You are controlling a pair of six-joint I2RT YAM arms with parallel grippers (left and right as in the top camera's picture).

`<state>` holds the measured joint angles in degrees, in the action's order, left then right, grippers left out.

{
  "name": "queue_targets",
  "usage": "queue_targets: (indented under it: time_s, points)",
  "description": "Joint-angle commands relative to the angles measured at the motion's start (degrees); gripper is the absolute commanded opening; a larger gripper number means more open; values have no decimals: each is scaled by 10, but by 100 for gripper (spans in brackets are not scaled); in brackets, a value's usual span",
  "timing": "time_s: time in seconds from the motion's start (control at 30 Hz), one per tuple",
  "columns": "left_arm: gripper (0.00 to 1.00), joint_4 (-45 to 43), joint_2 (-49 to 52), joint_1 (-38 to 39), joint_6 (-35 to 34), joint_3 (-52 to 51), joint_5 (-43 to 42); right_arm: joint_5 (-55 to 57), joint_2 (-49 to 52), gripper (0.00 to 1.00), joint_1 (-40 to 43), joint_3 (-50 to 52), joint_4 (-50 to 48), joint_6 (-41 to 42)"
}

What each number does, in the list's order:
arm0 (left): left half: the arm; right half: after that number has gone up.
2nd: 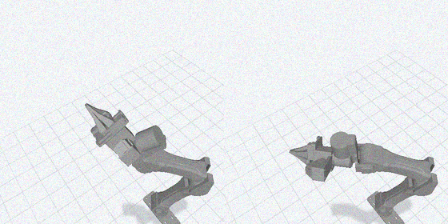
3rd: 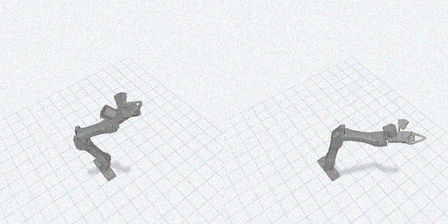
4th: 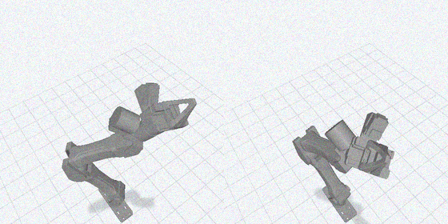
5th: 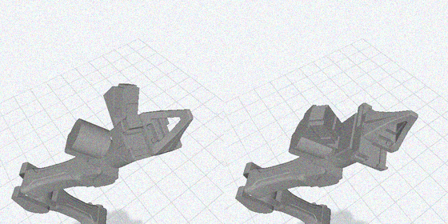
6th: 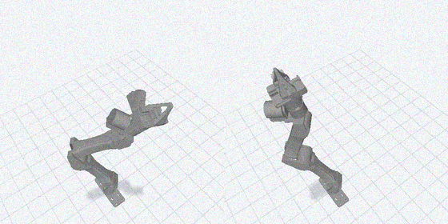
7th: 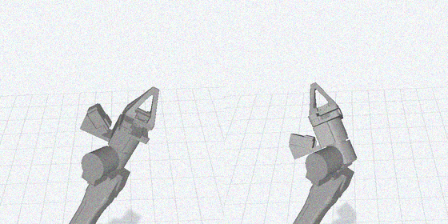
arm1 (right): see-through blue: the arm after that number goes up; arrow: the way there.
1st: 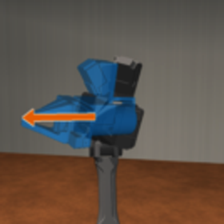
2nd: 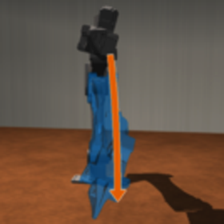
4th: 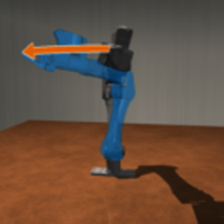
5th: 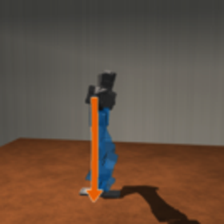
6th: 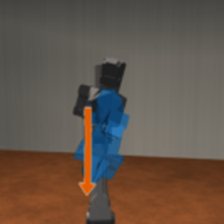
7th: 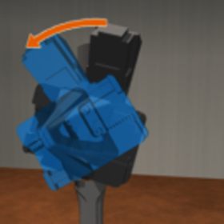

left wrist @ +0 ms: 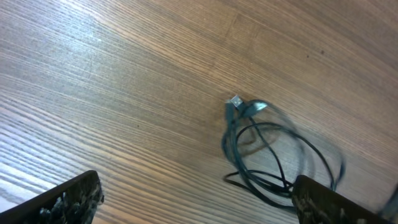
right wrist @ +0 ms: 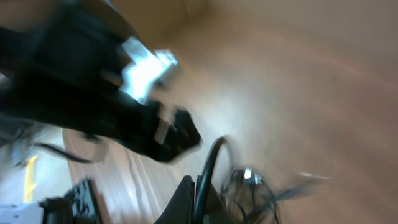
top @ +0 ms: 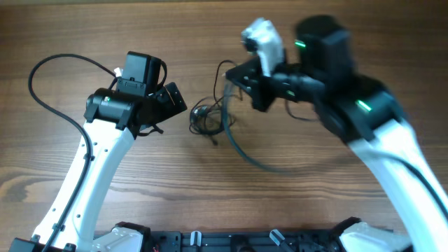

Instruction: Untangle cables

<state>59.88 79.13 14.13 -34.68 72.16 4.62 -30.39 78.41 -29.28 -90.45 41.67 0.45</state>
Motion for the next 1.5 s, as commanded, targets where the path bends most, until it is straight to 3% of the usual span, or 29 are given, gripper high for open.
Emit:
queue_targets:
  time_s: [0.0,0.13,0.27,0.3,0.37,0.4,0.63,0.93,1.17,1.33,1.4,1.47]
  points:
    - [100,-4,-4,-1,-5,2,-5,23,-49,4,-2,-2,-21,-17]
    - [100,-8,-4,-1,-5,2,-5,95,-73,4,-2,-2,-18,-5]
    - [100,-8,-4,-1,-5,2,-5,366,-64,6,-2,-2,54,130]
    - [100,-8,-4,-1,-5,2,-5,434,-50,22,-2,-1,86,169]
    - [100,-8,-4,-1,-5,2,-21,432,-17,82,-2,-1,122,172]
    - [100,-8,-4,-1,-5,2,-25,419,3,99,-2,0,144,176]
    - [100,2,-4,-1,-1,2,-26,402,169,100,10,0,237,189]
    - [100,3,-4,-1,-1,2,-26,251,360,99,54,0,228,127]
    - [100,3,-4,-1,-1,2,-26,250,423,80,54,3,211,55]
    - [100,3,-4,-1,-1,2,-26,254,424,79,54,16,194,36]
    - [100,3,-4,-1,-1,2,-26,254,424,72,54,16,187,36]
    - [100,3,-4,-1,-1,2,-26,253,424,53,54,16,179,42]
